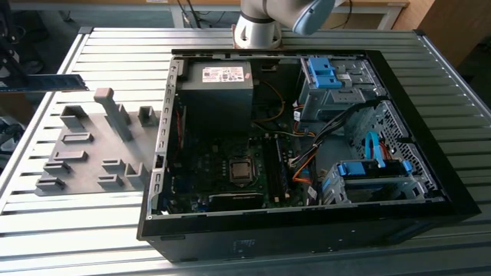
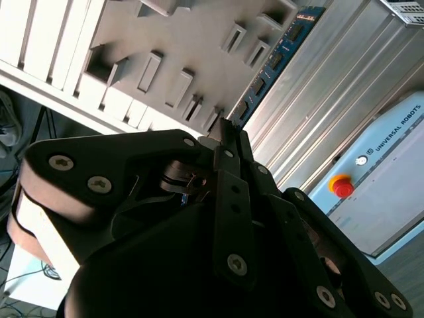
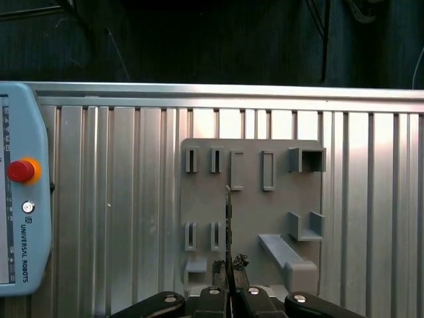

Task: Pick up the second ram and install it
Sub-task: 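Pick up the second ram and move it above second insertion slot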

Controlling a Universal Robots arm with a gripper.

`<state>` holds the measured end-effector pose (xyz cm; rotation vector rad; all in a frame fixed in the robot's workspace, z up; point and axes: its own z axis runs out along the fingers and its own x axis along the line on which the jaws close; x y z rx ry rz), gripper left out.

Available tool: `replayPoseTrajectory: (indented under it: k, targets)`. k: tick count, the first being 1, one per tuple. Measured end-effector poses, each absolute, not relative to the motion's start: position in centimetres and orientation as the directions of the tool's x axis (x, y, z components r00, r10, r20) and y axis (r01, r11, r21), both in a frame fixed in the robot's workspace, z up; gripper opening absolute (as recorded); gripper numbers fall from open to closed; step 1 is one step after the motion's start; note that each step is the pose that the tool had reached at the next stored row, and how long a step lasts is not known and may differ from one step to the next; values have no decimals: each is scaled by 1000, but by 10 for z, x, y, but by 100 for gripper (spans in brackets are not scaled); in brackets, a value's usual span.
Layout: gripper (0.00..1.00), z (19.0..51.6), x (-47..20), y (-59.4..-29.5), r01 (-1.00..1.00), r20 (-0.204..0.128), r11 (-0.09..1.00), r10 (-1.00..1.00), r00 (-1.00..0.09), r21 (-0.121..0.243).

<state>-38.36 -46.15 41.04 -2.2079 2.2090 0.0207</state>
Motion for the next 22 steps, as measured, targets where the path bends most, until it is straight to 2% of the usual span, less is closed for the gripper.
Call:
replayPoseTrajectory:
  k: [22]
  targets:
    - [14,410,-370,-461,-1000,-22,1,-1000,0,-4]
